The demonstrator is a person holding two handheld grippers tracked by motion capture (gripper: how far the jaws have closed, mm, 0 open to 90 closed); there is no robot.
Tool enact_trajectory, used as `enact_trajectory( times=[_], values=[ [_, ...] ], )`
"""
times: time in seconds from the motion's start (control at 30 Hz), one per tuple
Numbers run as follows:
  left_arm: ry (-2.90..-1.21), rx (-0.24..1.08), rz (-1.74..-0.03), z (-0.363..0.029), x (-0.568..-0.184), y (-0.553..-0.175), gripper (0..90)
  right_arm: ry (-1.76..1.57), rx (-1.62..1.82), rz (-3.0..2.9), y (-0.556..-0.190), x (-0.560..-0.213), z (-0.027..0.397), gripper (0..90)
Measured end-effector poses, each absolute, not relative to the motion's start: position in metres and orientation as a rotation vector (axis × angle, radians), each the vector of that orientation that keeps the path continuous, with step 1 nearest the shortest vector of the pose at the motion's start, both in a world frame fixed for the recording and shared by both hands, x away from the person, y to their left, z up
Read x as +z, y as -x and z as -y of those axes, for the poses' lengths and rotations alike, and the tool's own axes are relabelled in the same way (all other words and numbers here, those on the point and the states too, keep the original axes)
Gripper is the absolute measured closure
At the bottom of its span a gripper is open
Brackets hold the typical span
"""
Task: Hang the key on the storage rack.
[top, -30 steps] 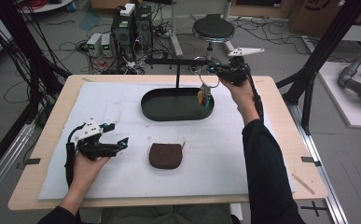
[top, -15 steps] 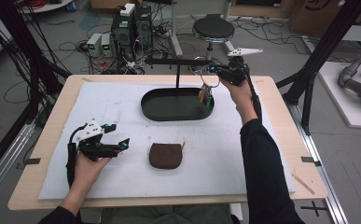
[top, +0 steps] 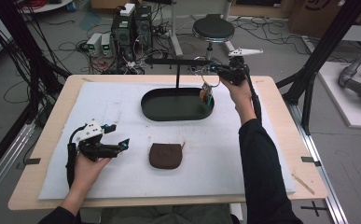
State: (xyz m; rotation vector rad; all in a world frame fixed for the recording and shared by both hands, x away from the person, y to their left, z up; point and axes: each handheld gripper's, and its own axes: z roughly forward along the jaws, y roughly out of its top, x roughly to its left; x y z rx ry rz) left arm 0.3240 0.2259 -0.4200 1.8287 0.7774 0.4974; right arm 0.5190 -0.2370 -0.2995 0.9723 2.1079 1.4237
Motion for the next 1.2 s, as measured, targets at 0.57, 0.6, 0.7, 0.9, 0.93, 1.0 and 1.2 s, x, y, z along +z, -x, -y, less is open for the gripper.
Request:
enact_trajectory(
  times=[0.57, 0.6, 0.7, 0.9, 0.93, 1.0, 1.2],
  values=[
    [-1.827, 0.498, -0.779, -0.2269, -0.4204, -0.3224, 19.2, -1.014, 1.420, -2.082, -0.5238, -0.3062, 0.2382, 87.6],
    [-1.826, 0.498, -0.780, -0.2269, -0.4203, -0.3222, 19.3, -1.014, 1.418, -2.085, -0.5240, -0.3064, 0.2378, 87.4],
    [-1.829, 0.498, -0.776, -0.2273, -0.4200, -0.3219, 19.3, -1.020, 1.422, -2.088, -0.5248, -0.3081, 0.2371, 87.1],
    [-1.827, 0.497, -0.777, -0.2281, -0.4203, -0.3216, 19.3, -1.033, 1.447, -2.073, -0.5245, -0.3082, 0.2382, 86.0],
    [-1.828, 0.497, -0.777, -0.2282, -0.4204, -0.3217, 19.2, -1.031, 1.446, -2.066, -0.5244, -0.3074, 0.2392, 85.9],
    [-1.829, 0.498, -0.778, -0.2279, -0.4204, -0.3217, 19.3, -1.033, 1.428, -2.068, -0.5234, -0.3065, 0.2402, 85.9],
    [-1.832, 0.497, -0.772, -0.2264, -0.4200, -0.3216, 19.3, -1.045, 1.407, -2.048, -0.5201, -0.3038, 0.2441, 80.7]
  ],
)
